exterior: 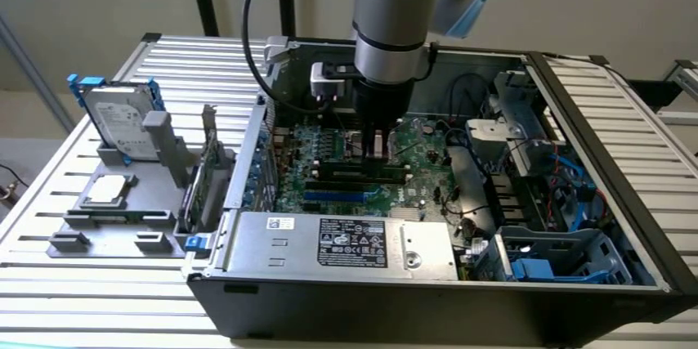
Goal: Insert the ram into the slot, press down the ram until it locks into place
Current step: 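Insert the ram into the slot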
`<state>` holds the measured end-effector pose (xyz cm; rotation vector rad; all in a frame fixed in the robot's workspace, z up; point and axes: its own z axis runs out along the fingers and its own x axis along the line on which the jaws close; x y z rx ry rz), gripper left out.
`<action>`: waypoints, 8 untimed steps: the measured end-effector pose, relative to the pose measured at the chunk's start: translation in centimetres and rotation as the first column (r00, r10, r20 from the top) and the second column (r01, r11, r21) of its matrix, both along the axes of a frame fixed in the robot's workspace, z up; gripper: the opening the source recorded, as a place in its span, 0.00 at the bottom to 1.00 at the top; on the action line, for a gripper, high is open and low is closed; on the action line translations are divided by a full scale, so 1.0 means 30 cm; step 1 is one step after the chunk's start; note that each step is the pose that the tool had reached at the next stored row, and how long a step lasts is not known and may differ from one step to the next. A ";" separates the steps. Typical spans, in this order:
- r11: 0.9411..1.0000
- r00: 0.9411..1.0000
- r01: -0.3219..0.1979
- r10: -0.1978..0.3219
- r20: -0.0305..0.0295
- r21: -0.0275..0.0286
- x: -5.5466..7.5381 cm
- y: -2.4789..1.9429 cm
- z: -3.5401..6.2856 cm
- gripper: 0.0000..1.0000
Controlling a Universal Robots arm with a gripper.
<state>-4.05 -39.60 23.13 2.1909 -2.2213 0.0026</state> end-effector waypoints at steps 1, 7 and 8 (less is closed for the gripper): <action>1.000 1.000 0.000 0.000 0.000 0.000 0.000 0.000 0.011 0.28; 1.000 1.000 0.000 0.000 0.000 0.000 -0.008 0.000 0.044 0.28; 1.000 1.000 0.000 0.000 0.000 0.000 -0.008 0.000 0.044 0.28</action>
